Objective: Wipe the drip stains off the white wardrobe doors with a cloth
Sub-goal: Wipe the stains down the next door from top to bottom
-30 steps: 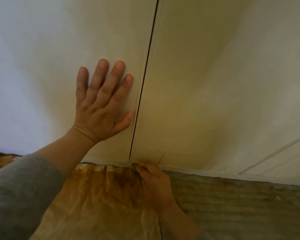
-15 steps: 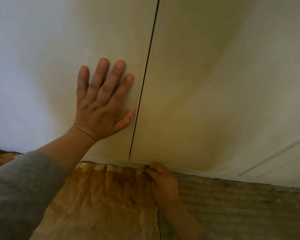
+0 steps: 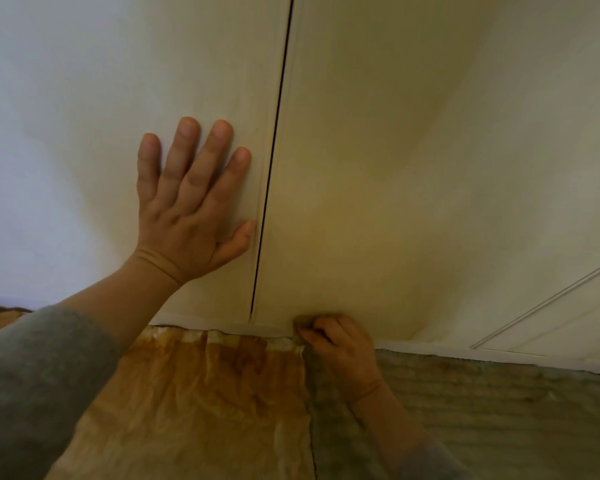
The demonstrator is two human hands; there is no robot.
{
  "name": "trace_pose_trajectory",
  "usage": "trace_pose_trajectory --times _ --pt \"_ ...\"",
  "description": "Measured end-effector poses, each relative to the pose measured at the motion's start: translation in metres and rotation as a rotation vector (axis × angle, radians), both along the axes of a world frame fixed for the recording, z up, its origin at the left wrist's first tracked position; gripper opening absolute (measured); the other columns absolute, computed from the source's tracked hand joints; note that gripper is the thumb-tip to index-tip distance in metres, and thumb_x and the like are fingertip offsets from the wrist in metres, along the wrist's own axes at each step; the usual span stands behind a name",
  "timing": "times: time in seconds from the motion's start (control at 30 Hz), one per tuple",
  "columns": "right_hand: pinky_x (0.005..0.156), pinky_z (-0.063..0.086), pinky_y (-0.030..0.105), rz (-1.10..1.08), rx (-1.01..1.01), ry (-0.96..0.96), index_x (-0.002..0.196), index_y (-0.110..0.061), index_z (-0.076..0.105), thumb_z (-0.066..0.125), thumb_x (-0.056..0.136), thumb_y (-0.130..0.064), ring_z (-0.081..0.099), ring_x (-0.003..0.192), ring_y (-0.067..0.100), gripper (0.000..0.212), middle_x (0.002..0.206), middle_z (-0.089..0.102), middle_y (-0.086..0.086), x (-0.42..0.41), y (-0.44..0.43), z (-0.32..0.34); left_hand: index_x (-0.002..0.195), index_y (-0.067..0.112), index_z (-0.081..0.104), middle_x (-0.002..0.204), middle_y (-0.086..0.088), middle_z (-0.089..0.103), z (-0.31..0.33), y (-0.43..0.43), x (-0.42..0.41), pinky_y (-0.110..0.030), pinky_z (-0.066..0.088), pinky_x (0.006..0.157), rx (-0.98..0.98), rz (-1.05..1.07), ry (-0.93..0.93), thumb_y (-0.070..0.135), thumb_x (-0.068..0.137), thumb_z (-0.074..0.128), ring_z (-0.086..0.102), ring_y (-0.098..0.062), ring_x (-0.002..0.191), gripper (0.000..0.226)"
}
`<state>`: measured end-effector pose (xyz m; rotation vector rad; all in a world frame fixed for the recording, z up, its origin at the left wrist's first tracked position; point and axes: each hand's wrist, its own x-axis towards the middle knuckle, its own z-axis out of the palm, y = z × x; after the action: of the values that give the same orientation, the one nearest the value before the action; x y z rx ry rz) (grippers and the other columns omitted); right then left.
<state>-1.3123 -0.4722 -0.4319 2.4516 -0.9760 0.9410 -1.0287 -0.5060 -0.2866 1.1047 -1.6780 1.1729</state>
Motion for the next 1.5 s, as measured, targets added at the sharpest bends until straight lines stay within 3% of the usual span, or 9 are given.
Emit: trace_pose_trajectory --times 0.17,0.37,0.6,0.77,0.97,1.17,1.3,1.37,1.5 --pt "0.063 0.055 0.030 -0.070 0.147 -0.101 0.100 -0.014 0.077 0.060 0.084 -0.020 0.063 0.081 0.020 0.023 0.099 0.064 0.001 0.006 0.029 0.003 0.158 0.014 0.016 0.167 -0.001 -0.004 -0.001 0.002 0.001 -0.047 -0.005 0.122 0.020 -0.012 -0.004 0.049 0.093 0.040 -0.006 -0.022 0.153 0.078" --pt "0.073 0.052 0.031 -0.187 -0.108 -0.460 0.105 -0.007 0.074 0.068 0.087 -0.002 0.057 0.089 0.023 0.019 0.105 0.056 0.004 -0.006 0.012 0.070 0.158 0.014 0.015 0.167 -0.001 -0.005 0.000 0.001 0.000 -0.048 -0.005 0.122 0.027 -0.008 0.012 0.049 0.094 0.040 -0.007 -0.022 0.153 0.077" --pt "0.058 0.050 0.024 -0.228 0.201 -0.090 0.093 -0.017 0.077 0.091 0.058 -0.003 0.055 0.075 0.018 0.040 0.088 0.057 -0.002 -0.029 0.023 -0.012 0.158 0.015 0.015 0.167 0.001 -0.006 0.001 0.005 -0.001 -0.048 -0.005 0.122 0.064 -0.049 0.022 0.049 0.093 0.043 -0.007 -0.022 0.153 0.078" --pt "0.068 0.052 0.025 -0.215 0.056 -0.425 0.107 -0.007 0.073 0.069 0.081 0.002 0.057 0.083 0.016 0.028 0.094 0.062 0.004 -0.024 0.048 0.031 0.155 0.010 0.020 0.166 0.003 -0.009 -0.001 0.009 -0.012 -0.051 -0.007 0.121 0.090 -0.058 0.100 0.051 0.093 0.042 -0.009 -0.022 0.152 0.077" --pt "0.070 0.050 0.017 -0.332 0.324 -1.034 0.096 -0.019 0.055 0.065 0.086 -0.014 0.052 0.083 0.003 0.016 0.093 0.055 -0.006 0.016 0.031 0.068 0.154 0.012 0.011 0.165 0.002 -0.014 -0.004 0.006 -0.040 -0.053 -0.011 0.118 0.092 -0.023 0.253 0.053 0.090 0.049 -0.016 -0.022 0.150 0.085" --pt "0.069 0.044 0.030 -0.422 0.456 -0.991 0.086 -0.015 0.047 0.061 0.084 -0.001 0.044 0.076 0.012 0.021 0.083 0.047 -0.002 0.016 0.029 0.002 0.150 0.005 0.018 0.163 -0.015 0.002 -0.005 0.007 -0.041 -0.054 -0.009 0.118 0.092 -0.022 0.274 0.051 0.091 0.048 -0.015 -0.021 0.150 0.080" --pt "0.072 0.049 0.022 -0.684 0.718 -1.361 0.108 -0.007 0.056 0.061 0.090 0.005 0.060 0.093 0.028 0.022 0.098 0.060 0.007 -0.005 0.043 -0.014 0.150 0.007 0.017 0.164 0.004 -0.012 -0.004 0.005 -0.041 -0.051 -0.011 0.118 0.067 -0.016 0.261 0.053 0.091 0.046 -0.016 -0.021 0.150 0.081" --pt "0.065 0.048 0.011 -0.614 0.644 -1.440 0.107 -0.005 0.053 0.059 0.092 0.006 0.057 0.087 0.021 0.019 0.093 0.057 0.004 -0.007 0.047 0.006 0.151 0.007 0.017 0.165 0.003 -0.009 -0.004 0.005 -0.043 -0.050 -0.012 0.118 0.056 -0.007 0.277 0.052 0.091 0.046 -0.015 -0.020 0.150 0.080" --pt "0.066 0.055 0.023 -0.291 0.405 -1.372 0.104 -0.015 0.055 0.059 0.093 -0.001 0.059 0.083 0.016 0.018 0.095 0.059 0.006 0.008 0.045 0.067 0.149 0.005 0.020 0.155 -0.024 0.013 -0.005 0.005 -0.050 -0.048 -0.012 0.118 0.054 0.002 0.340 0.051 0.090 0.047 -0.015 -0.018 0.150 0.079"
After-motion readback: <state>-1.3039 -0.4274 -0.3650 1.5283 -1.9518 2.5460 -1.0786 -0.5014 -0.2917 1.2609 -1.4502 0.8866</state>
